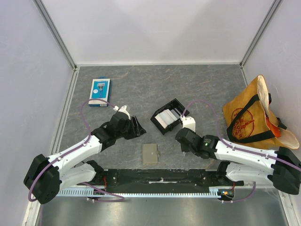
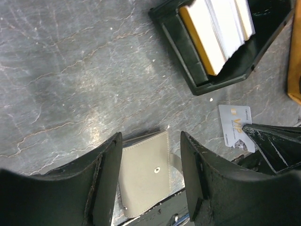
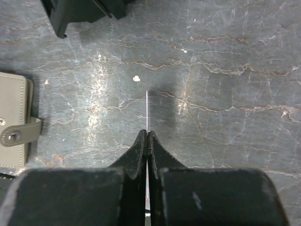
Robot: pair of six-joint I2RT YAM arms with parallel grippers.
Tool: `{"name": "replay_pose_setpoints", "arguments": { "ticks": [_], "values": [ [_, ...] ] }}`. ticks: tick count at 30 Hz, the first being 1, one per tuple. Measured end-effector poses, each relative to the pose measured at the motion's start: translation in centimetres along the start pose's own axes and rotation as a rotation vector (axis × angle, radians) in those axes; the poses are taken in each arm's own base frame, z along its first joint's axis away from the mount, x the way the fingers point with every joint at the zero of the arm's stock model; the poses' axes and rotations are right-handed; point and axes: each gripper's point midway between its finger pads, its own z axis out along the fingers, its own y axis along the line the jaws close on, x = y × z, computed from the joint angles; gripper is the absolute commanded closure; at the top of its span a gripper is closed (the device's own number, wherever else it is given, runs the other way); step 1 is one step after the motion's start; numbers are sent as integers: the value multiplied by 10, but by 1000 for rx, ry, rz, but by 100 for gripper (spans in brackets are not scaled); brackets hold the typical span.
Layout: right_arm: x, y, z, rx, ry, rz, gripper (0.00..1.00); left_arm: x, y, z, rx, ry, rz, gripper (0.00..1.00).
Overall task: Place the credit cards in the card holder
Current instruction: Open the card holder at the center of the board.
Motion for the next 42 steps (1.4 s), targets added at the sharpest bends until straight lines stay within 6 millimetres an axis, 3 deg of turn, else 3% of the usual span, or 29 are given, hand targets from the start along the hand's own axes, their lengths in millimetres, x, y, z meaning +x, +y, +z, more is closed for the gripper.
{"name": "replay_pose_setpoints", "arguments": {
  "ticks": [7,27,32,37,40,42],
  "values": [
    [8,0,13,41,-16,16,100,12,14,0,-39,31,-2,41],
    [6,15,22,6,-22,21,88,12,15,0,-42,31,-2,41],
    [8,10,23,28,-14,11,88,12,15,0,-42,30,-2,41],
    [24,-2,26,83,47,-24,89,12,15,0,-42,30,-2,41],
    [28,-4,27,95,63,-31,94,12,15,0,-42,30,-2,41],
    [29,-5,27,96,65,-32,89,12,15,0,-42,30,-2,41]
  ]
}}
